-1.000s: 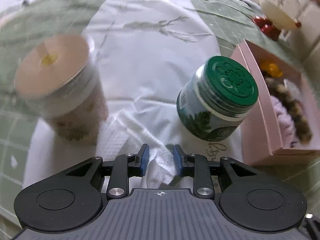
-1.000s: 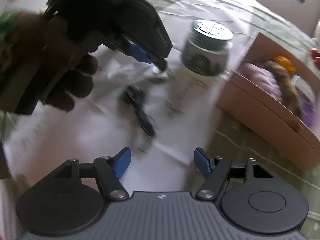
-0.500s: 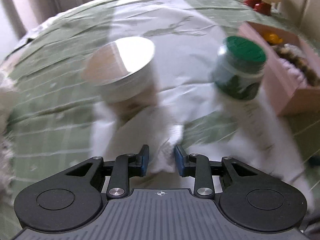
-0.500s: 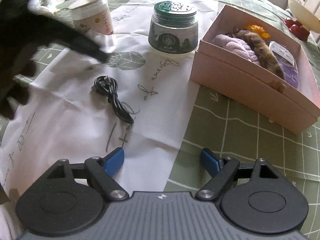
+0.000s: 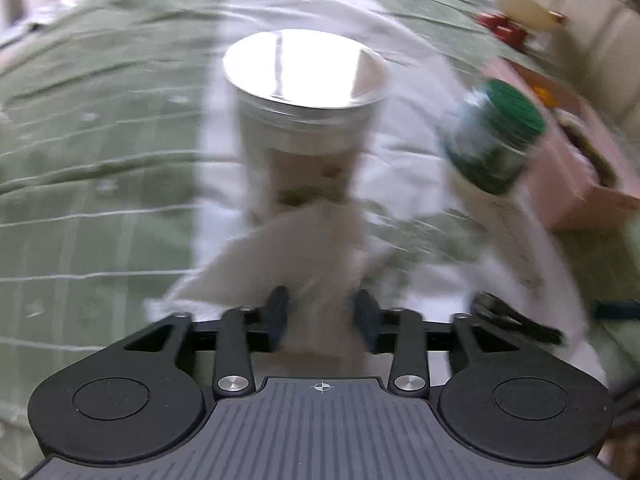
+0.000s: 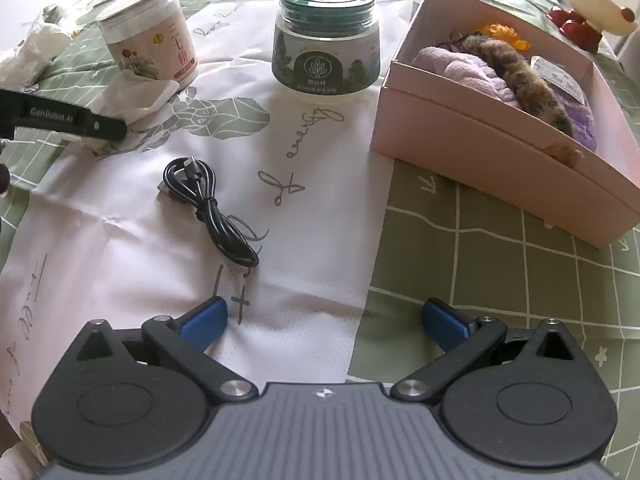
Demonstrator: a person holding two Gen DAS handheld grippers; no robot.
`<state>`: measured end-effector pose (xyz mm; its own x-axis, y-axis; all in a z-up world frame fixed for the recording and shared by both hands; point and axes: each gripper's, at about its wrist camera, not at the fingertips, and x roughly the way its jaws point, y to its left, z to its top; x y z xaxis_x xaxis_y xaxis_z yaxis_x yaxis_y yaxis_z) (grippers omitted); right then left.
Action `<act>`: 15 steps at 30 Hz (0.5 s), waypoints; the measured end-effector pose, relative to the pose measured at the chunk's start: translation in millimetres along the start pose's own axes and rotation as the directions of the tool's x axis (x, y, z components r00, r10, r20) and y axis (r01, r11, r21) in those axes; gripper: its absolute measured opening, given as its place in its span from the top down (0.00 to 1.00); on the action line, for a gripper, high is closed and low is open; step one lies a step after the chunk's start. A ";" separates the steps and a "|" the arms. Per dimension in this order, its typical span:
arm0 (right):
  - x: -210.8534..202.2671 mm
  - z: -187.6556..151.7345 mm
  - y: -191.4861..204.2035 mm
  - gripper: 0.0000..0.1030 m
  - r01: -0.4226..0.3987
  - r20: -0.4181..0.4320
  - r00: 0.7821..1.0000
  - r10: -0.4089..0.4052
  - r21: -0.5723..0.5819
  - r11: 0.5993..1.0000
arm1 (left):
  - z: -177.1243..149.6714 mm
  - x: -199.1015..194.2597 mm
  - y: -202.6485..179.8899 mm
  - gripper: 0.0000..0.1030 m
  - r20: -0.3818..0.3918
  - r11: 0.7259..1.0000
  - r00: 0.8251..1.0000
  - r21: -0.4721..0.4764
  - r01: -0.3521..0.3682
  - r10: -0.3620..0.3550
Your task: Organize soft objects
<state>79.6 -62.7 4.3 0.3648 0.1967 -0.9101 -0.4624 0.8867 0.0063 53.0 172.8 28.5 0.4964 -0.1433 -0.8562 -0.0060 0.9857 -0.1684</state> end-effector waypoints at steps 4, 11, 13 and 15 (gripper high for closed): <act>0.6 1.0 1.7 0.00 -0.002 0.005 1.000 0.002 -0.011 1.000 | 2.7 4.5 -0.7 0.23 -0.029 0.994 0.993 0.003 0.113 -0.113; -0.3 -1.3 1.1 0.00 -0.006 0.027 1.000 0.007 -0.014 1.000 | 1.4 -49.0 -9.0 0.31 0.221 0.995 0.973 0.061 -0.085 0.069; -0.4 -1.7 1.0 0.00 -0.007 0.031 0.999 0.007 -0.014 1.000 | 7.5 -52.9 17.6 0.31 0.235 0.997 0.969 -0.040 -0.070 0.078; -0.6 -1.9 1.0 0.00 -0.009 0.036 0.999 0.010 -0.015 1.000 | 14.8 -34.8 54.7 0.32 0.145 0.973 0.989 -0.226 0.041 -0.008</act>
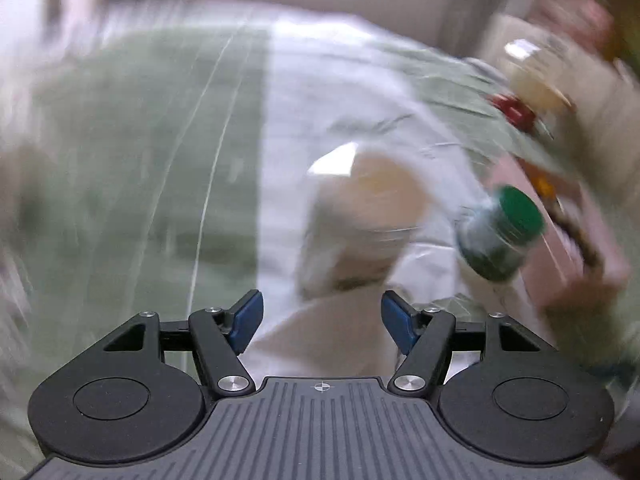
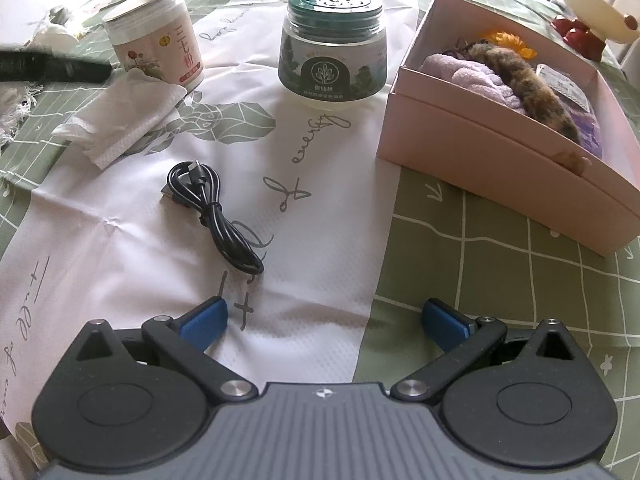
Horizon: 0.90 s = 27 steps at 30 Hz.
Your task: Organize soft objects
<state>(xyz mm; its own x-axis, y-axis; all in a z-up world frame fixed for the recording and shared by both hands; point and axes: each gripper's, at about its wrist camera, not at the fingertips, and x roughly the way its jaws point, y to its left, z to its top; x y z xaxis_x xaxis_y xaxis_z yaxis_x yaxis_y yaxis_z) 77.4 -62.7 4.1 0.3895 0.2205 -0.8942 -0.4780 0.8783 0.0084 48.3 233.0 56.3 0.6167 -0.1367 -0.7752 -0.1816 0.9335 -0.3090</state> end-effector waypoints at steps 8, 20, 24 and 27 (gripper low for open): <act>-2.1 -2.0 -0.3 0.00 -0.003 0.012 1.000 0.003 -0.004 1.000 | -0.5 17.5 5.0 0.32 -0.085 0.975 0.977 -0.125 0.186 -0.197; -3.9 -7.4 1.1 0.00 -0.005 0.045 0.999 0.005 -0.011 1.000 | -50.4 30.7 -85.4 0.32 0.064 0.765 0.961 0.592 -0.255 0.270; -5.0 -10.5 1.7 0.00 -0.003 0.064 0.998 0.004 -0.013 1.000 | -34.9 30.6 -61.5 0.31 0.037 0.788 0.963 0.567 -0.240 0.266; -5.0 -11.1 2.4 0.00 -0.003 0.066 0.998 0.004 -0.012 1.000 | -17.2 37.8 -44.2 0.31 -0.010 0.840 0.981 0.518 -0.161 0.193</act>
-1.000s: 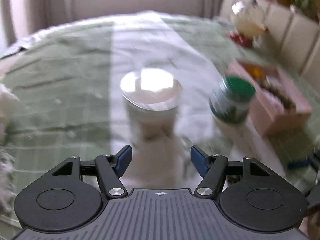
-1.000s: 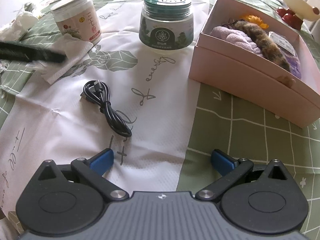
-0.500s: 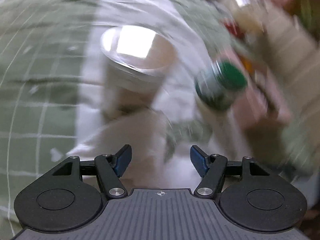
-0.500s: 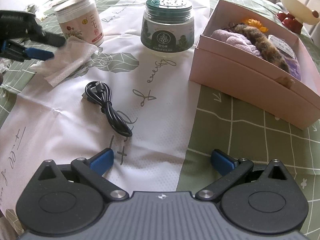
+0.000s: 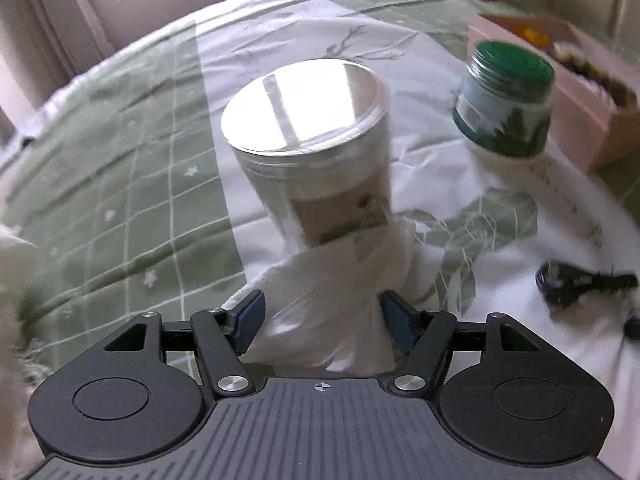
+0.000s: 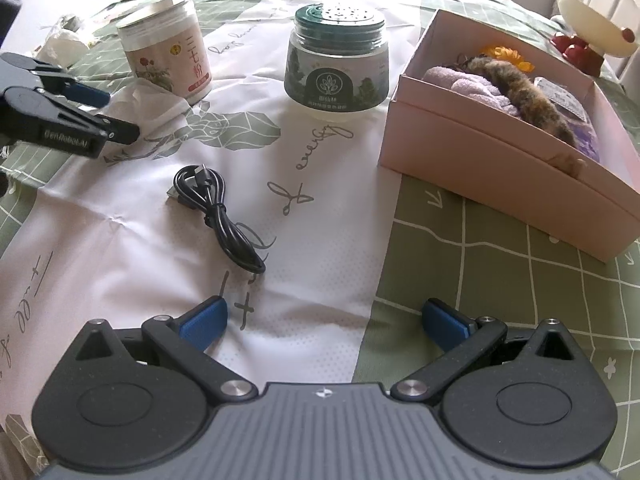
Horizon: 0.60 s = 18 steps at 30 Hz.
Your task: Organize soft objects
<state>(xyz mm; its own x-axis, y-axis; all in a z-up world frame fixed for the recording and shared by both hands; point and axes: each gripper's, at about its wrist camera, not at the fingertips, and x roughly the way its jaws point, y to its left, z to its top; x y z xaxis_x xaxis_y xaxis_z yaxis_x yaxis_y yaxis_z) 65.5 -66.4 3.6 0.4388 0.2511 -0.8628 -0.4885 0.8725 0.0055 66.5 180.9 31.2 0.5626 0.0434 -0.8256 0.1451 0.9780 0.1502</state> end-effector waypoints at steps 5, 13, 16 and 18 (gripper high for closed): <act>2.1 4.2 -0.6 0.00 -0.013 -0.037 0.999 0.014 0.009 1.000 | 12.6 16.8 21.1 0.24 0.013 0.997 0.997 0.009 0.070 -0.070; 5.8 10.4 0.9 0.00 -0.034 -0.077 0.996 0.032 -0.020 0.999 | 17.6 32.7 31.2 0.18 -0.002 0.988 0.989 -0.048 0.147 -0.147; 5.8 10.7 1.8 0.00 -0.025 -0.077 0.997 0.024 -0.023 0.999 | 17.6 32.6 31.0 0.19 -0.007 0.987 0.988 -0.046 0.154 -0.154; 5.7 12.7 3.3 0.00 -0.020 -0.087 0.996 0.018 -0.025 0.999 | 17.9 31.3 31.5 0.21 -0.025 0.985 0.986 -0.056 0.162 -0.164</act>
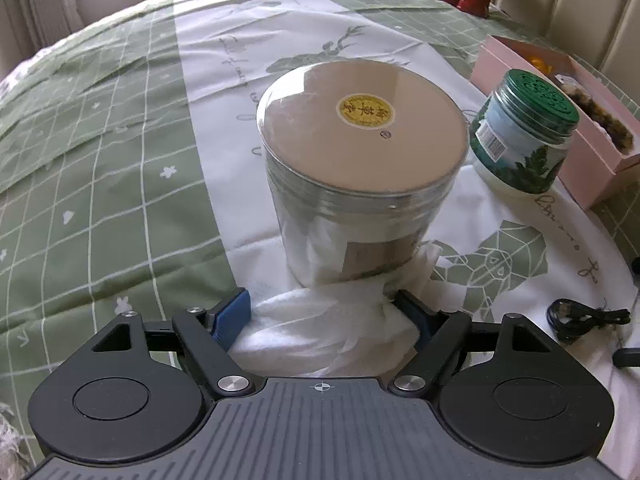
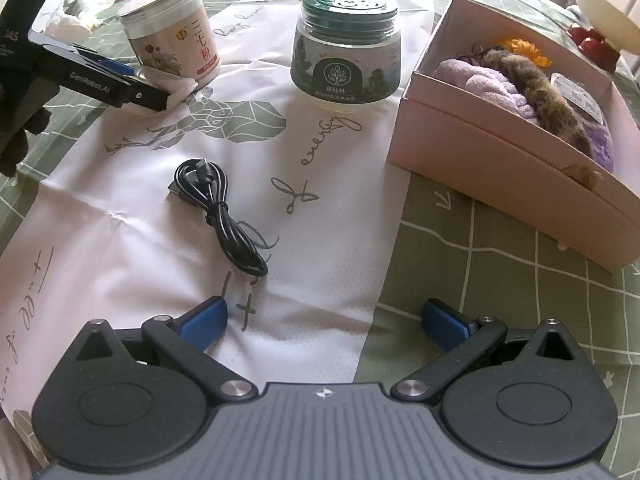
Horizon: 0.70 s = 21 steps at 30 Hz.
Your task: Organize soft objects
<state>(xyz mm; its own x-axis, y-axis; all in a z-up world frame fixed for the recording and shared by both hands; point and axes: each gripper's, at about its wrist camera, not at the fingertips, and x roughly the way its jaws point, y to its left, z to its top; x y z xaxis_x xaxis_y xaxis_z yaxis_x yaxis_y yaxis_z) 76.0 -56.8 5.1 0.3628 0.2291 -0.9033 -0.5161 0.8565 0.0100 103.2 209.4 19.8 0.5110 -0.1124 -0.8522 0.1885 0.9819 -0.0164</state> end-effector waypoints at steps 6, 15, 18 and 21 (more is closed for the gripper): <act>-8.1 15.3 5.0 0.10 -0.032 -0.030 0.999 0.029 -0.082 0.996 | -15.3 -22.0 -9.6 0.80 -0.015 0.997 0.998 -0.053 0.053 -0.054; -19.7 48.9 43.4 0.24 -0.074 0.079 0.992 0.098 -0.261 0.962 | -51.1 -47.0 -33.3 0.80 -0.033 0.978 0.990 -0.161 0.133 -0.140; 1.1 56.4 45.9 0.50 -0.093 0.017 0.995 0.100 -0.243 0.966 | -55.4 -51.0 -35.3 0.80 -0.044 0.980 0.989 -0.153 0.130 -0.138; 8.6 56.2 50.7 0.58 -0.094 0.010 0.995 0.099 -0.216 0.972 | -57.1 -51.6 -31.7 0.80 -0.053 0.977 0.989 -0.170 0.125 -0.136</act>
<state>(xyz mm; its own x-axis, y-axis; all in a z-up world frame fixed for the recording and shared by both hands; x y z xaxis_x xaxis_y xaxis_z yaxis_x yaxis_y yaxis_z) 96.6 14.6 21.9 0.3180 0.3174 -0.8934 -0.7035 0.7107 0.0021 23.0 192.7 34.4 0.4359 -0.2365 -0.8684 0.1056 0.9716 -0.2116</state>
